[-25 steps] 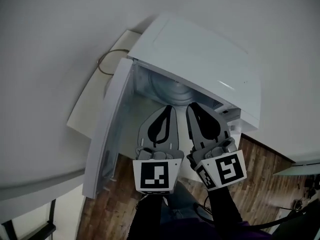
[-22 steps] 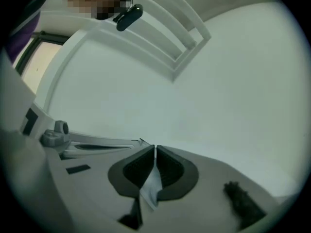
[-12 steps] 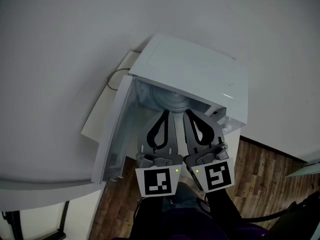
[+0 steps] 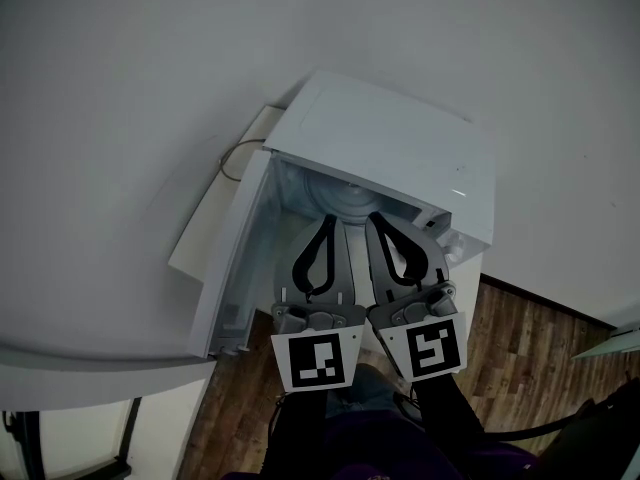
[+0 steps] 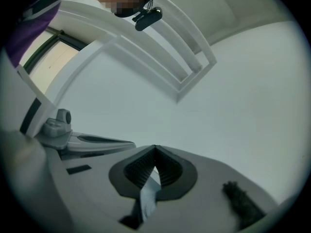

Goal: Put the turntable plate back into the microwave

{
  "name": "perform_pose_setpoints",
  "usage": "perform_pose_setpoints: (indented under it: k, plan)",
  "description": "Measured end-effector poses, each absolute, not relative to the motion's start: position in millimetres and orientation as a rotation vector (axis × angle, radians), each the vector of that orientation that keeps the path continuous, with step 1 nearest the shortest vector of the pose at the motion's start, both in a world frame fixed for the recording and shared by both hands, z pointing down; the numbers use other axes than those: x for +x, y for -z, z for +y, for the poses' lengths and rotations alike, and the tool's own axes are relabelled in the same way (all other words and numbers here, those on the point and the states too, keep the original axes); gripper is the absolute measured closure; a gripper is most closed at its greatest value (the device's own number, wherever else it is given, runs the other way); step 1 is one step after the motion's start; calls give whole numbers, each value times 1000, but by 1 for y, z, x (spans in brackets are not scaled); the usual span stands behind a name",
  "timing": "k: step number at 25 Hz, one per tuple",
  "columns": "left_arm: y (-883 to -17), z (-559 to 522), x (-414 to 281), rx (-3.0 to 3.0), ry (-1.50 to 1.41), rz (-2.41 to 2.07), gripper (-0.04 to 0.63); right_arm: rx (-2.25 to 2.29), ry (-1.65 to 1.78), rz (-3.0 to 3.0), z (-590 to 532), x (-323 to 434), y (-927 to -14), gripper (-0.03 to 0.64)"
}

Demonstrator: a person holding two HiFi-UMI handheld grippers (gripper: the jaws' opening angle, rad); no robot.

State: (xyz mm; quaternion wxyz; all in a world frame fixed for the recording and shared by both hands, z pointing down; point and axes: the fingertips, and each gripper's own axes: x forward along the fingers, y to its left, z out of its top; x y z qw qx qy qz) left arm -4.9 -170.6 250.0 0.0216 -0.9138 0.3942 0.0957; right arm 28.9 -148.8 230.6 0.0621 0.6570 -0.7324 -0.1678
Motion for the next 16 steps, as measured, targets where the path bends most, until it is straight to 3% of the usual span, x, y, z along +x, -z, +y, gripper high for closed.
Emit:
perform_pose_setpoints:
  k: [16]
  plan:
    - [-254,-170,-10,-2841,-307,1246,591,1997,488,-2198,-147,30,-233,607]
